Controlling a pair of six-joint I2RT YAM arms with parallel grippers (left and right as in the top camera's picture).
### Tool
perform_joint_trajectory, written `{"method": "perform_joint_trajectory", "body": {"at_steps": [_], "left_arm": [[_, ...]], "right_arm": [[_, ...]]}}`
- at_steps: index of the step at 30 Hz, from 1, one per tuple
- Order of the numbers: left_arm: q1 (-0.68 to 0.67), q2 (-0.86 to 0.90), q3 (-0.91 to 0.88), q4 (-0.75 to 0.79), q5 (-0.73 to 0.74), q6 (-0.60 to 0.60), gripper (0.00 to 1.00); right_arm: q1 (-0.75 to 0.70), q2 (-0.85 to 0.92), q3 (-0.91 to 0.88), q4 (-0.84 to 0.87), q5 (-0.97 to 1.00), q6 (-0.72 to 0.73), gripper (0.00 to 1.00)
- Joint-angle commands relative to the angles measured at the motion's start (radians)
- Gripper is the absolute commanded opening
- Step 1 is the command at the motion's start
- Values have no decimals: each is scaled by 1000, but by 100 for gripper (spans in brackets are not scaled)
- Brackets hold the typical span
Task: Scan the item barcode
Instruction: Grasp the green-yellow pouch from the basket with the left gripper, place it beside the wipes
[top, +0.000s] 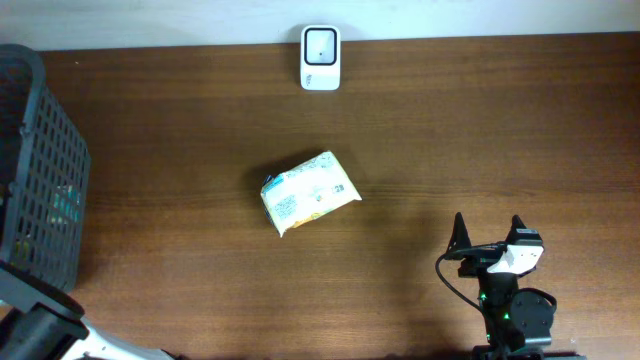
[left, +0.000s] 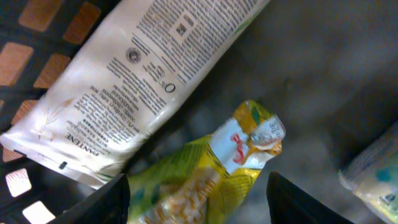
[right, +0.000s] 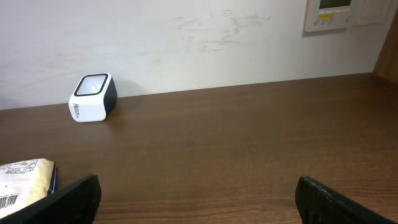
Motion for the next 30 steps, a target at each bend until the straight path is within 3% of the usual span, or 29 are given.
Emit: {"method": "perform_joint_trajectory", "body": {"at_steps": [1,4,5,7,8,11,13,14,17,20,24,28,30], "left_arm": [[3,24,-3,13,18,34,64],[3,55,-3,8,18,34,61],[3,69,-3,4,19,34,56],[3,74,-3,3,19,34,35],[3,74,-3,3,19,34,31],[3,74,-3,6,52,26,32],[3,74,-3,7,75,26,6],[3,74,-2,5,75,26,0],[-1,47,66,-42,75,12,0],[-11,-40,220,-102,94,-75,0],[-71,-217,511,-167,262,-109,0],[-276,-457,626,-174,292,-114,0],[-435,-521,625,-245,303,-206,0]], "right_arm": [[-6,-6,-8,-1,11,2,99],[-6,-6,-8,-1,11,2,99],[-6,-6,-8,-1,11,2,99],[-6,-6,-8,-1,11,2,99],[-6,-6,-8,-1,11,2,99],[-6,-6,-8,-1,11,2,99],[-6,-6,-8,-1,11,2,99],[-6,-6,-8,-1,11,2,99],[-6,-6,-8,-1,11,2,99],[-6,-6,-8,-1,11,2,99],[-6,-6,-8,-1,11,2,99],[-6,-6,-8,-1,11,2,99],[-6,-6,-8,-1,11,2,99]]}}
